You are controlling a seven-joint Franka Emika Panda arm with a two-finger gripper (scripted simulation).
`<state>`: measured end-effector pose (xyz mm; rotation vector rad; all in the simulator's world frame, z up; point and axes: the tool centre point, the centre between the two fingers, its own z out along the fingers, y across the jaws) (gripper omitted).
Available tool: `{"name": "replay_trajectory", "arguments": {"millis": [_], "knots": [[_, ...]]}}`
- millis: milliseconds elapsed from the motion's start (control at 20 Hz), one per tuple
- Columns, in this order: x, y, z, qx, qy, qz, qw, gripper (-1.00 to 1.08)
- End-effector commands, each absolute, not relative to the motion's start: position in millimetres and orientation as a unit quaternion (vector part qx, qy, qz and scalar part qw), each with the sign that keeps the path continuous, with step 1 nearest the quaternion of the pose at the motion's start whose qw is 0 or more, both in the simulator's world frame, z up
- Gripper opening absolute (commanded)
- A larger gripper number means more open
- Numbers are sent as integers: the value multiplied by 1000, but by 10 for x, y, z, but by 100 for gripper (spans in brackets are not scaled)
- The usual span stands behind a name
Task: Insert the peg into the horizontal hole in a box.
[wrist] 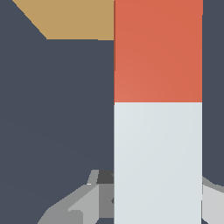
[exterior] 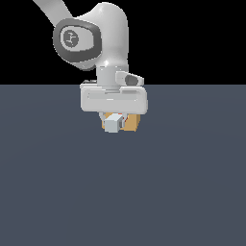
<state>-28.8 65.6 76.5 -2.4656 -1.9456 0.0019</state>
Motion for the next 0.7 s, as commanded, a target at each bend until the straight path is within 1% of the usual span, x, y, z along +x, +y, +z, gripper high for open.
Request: {"name": "replay_trajectory", "arguments": {"millis": [0,300,650], "knots": [[-287,655,764,-785,-619,1,0,-100],[-260,797,764,-785,-619,1,0,-100],[-153,1264,771,-785,-619,0,0,-100]]}}
